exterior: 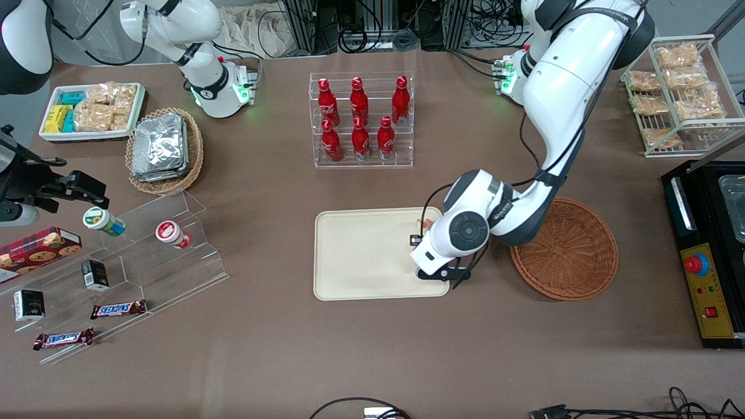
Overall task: Place sandwich from basket to tray
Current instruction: 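Carry the held sandwich over the cream tray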
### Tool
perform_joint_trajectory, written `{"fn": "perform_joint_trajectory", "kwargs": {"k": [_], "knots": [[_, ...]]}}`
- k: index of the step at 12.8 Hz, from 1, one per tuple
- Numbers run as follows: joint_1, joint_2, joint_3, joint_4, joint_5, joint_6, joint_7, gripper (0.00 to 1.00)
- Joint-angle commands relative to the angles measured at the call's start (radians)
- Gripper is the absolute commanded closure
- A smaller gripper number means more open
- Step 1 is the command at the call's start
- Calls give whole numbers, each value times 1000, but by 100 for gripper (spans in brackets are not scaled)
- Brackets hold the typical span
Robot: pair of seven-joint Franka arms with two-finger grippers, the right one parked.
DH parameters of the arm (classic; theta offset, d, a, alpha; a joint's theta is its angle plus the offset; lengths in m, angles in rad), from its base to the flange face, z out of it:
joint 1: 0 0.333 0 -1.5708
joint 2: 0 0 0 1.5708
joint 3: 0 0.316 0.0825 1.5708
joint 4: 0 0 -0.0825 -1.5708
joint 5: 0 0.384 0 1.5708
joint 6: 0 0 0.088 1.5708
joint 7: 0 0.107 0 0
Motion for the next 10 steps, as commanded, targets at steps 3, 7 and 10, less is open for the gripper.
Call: {"fn": "perform_joint_trajectory", "kwargs": {"k": [3, 7, 10], "knots": [[-12, 26, 9, 18, 24, 5, -4, 95], [-10, 42, 10, 18, 44, 19, -6, 68], [-7, 38, 10, 18, 44, 11, 2, 19]]}}
